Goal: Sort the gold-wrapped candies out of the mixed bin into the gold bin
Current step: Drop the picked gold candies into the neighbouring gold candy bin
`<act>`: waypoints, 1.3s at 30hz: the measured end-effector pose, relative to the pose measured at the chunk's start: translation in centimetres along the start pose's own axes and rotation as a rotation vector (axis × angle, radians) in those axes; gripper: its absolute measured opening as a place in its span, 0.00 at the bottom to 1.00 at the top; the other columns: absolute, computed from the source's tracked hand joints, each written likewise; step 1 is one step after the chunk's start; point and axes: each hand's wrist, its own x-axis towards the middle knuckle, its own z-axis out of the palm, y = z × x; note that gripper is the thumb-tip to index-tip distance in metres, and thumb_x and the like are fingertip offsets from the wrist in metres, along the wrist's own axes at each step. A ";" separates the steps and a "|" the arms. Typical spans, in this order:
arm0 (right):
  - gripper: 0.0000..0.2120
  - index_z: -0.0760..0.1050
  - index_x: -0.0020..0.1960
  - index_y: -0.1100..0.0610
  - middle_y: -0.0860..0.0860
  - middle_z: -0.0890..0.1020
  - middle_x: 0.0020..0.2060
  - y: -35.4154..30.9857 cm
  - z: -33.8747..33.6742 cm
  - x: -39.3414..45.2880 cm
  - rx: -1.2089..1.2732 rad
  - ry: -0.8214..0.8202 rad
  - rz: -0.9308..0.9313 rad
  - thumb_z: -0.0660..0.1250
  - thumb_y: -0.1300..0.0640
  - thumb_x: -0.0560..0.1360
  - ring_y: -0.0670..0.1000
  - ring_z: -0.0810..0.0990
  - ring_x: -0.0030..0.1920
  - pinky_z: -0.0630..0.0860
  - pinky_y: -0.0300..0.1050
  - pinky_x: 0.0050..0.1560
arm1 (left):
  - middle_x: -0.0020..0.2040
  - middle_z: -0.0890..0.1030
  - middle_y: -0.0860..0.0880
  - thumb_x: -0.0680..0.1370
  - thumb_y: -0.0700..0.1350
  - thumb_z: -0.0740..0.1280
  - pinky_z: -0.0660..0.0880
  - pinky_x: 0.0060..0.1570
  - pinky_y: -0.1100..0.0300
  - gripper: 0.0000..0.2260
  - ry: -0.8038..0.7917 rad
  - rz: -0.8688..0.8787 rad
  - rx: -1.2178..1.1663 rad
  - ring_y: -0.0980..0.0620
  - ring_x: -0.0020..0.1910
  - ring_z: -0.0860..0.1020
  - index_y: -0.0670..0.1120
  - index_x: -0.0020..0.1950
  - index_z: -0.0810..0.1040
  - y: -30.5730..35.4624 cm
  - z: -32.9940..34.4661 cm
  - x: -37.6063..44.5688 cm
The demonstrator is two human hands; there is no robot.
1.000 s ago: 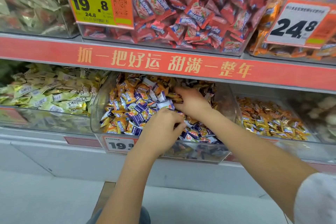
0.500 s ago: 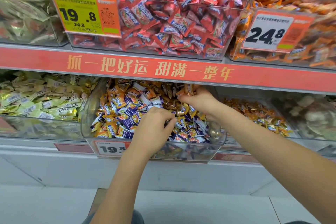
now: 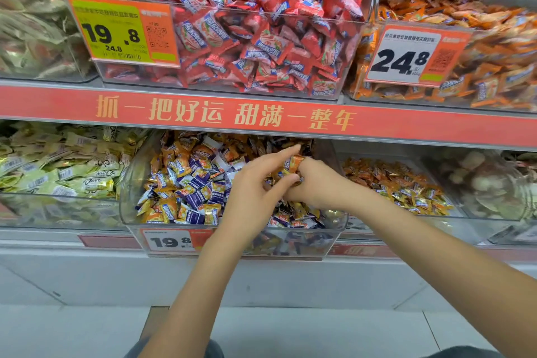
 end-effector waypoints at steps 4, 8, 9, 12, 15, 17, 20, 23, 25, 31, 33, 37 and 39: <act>0.04 0.73 0.46 0.54 0.53 0.79 0.38 -0.5 -1.5 -3.5 0.076 0.186 -0.104 0.67 0.59 0.73 0.56 0.77 0.35 0.72 0.46 0.32 | 0.52 0.81 0.58 0.75 0.41 0.68 0.79 0.47 0.57 0.16 0.171 0.061 -0.129 0.56 0.50 0.79 0.61 0.55 0.79 3.0 1.5 -0.4; 0.06 0.77 0.48 0.51 0.52 0.82 0.42 1.5 -4.8 -6.5 0.084 0.312 -0.124 0.68 0.58 0.72 0.51 0.80 0.42 0.77 0.49 0.42 | 0.47 0.83 0.56 0.74 0.39 0.69 0.79 0.45 0.57 0.13 0.172 0.077 -0.276 0.56 0.45 0.80 0.56 0.52 0.82 6.7 4.2 1.1; 0.07 0.78 0.50 0.51 0.51 0.83 0.43 2.7 -5.8 -7.1 0.086 0.332 -0.118 0.69 0.57 0.72 0.50 0.81 0.43 0.78 0.50 0.44 | 0.45 0.82 0.57 0.74 0.38 0.70 0.79 0.44 0.58 0.13 0.142 0.068 -0.300 0.56 0.43 0.80 0.55 0.52 0.82 7.4 5.4 1.8; 0.11 0.80 0.49 0.48 0.44 0.84 0.43 7.5 -8.3 -8.6 0.171 0.329 -0.113 0.70 0.62 0.71 0.44 0.81 0.46 0.79 0.43 0.47 | 0.43 0.81 0.57 0.74 0.36 0.70 0.78 0.43 0.61 0.11 0.019 0.048 -0.274 0.58 0.40 0.78 0.48 0.53 0.83 8.9 10.0 4.1; 0.12 0.78 0.45 0.46 0.39 0.84 0.39 12.5 -10.0 -8.6 0.272 0.267 -0.062 0.70 0.64 0.72 0.39 0.80 0.42 0.74 0.31 0.41 | 0.43 0.81 0.54 0.73 0.36 0.70 0.78 0.47 0.61 0.09 -0.049 0.020 -0.221 0.58 0.44 0.79 0.45 0.52 0.82 8.7 14.5 6.1; 0.08 0.79 0.43 0.51 0.44 0.84 0.38 15.5 -10.7 -7.6 0.294 0.237 -0.003 0.71 0.63 0.72 0.45 0.79 0.42 0.74 0.33 0.41 | 0.45 0.83 0.51 0.74 0.37 0.69 0.76 0.49 0.60 0.09 -0.069 0.044 -0.105 0.55 0.45 0.79 0.46 0.52 0.83 7.9 16.9 6.6; 0.05 0.80 0.44 0.46 0.40 0.84 0.39 18.8 -11.4 -6.0 0.250 0.164 0.076 0.74 0.54 0.71 0.40 0.80 0.43 0.73 0.35 0.44 | 0.46 0.84 0.48 0.74 0.37 0.69 0.73 0.47 0.63 0.09 -0.032 0.014 0.026 0.51 0.45 0.80 0.46 0.52 0.83 6.3 18.9 6.2; 0.25 0.75 0.61 0.48 0.40 0.77 0.56 21.4 -11.5 -5.0 0.173 0.150 0.181 0.74 0.43 0.67 0.44 0.75 0.58 0.69 0.40 0.60 | 0.45 0.84 0.48 0.74 0.38 0.70 0.76 0.47 0.62 0.07 0.080 -0.233 0.053 0.52 0.44 0.81 0.45 0.51 0.83 3.5 19.2 6.4; 0.40 0.69 0.69 0.51 0.44 0.73 0.62 22.8 -11.5 -4.6 0.192 0.168 0.262 0.72 0.35 0.62 0.47 0.72 0.63 0.68 0.45 0.66 | 0.46 0.84 0.46 0.74 0.39 0.71 0.77 0.45 0.59 0.06 0.059 -0.374 0.103 0.50 0.44 0.81 0.44 0.50 0.83 1.9 19.1 6.9; 0.20 0.76 0.58 0.51 0.48 0.81 0.56 24.9 -11.6 -4.3 0.820 0.199 0.211 0.63 0.40 0.72 0.46 0.78 0.56 0.78 0.40 0.49 | 0.53 0.81 0.47 0.76 0.33 0.63 0.77 0.36 0.57 0.13 -0.190 -0.527 0.213 0.55 0.32 0.75 0.49 0.49 0.82 0.8 20.2 6.6; 0.15 0.75 0.60 0.60 0.52 0.83 0.52 25.3 -11.9 -4.1 1.006 0.251 0.152 0.58 0.54 0.81 0.47 0.80 0.49 0.79 0.35 0.41 | 0.56 0.81 0.46 0.75 0.30 0.59 0.79 0.37 0.54 0.18 -0.174 -0.533 0.216 0.56 0.31 0.74 0.48 0.50 0.82 0.9 19.9 6.3; 0.13 0.73 0.62 0.66 0.58 0.80 0.54 26.6 -12.0 -4.3 0.928 0.310 0.174 0.58 0.69 0.79 0.51 0.81 0.52 0.77 0.37 0.55 | 0.58 0.80 0.47 0.74 0.29 0.58 0.80 0.37 0.50 0.19 -0.148 -0.475 0.236 0.55 0.30 0.73 0.48 0.52 0.82 1.5 19.6 5.7; 0.12 0.76 0.59 0.61 0.60 0.80 0.57 27.1 -11.8 -4.3 0.810 0.339 0.190 0.60 0.69 0.79 0.53 0.81 0.54 0.78 0.37 0.53 | 0.56 0.81 0.47 0.74 0.30 0.58 0.79 0.34 0.51 0.19 -0.150 -0.445 0.273 0.50 0.28 0.74 0.48 0.52 0.82 1.6 19.6 5.6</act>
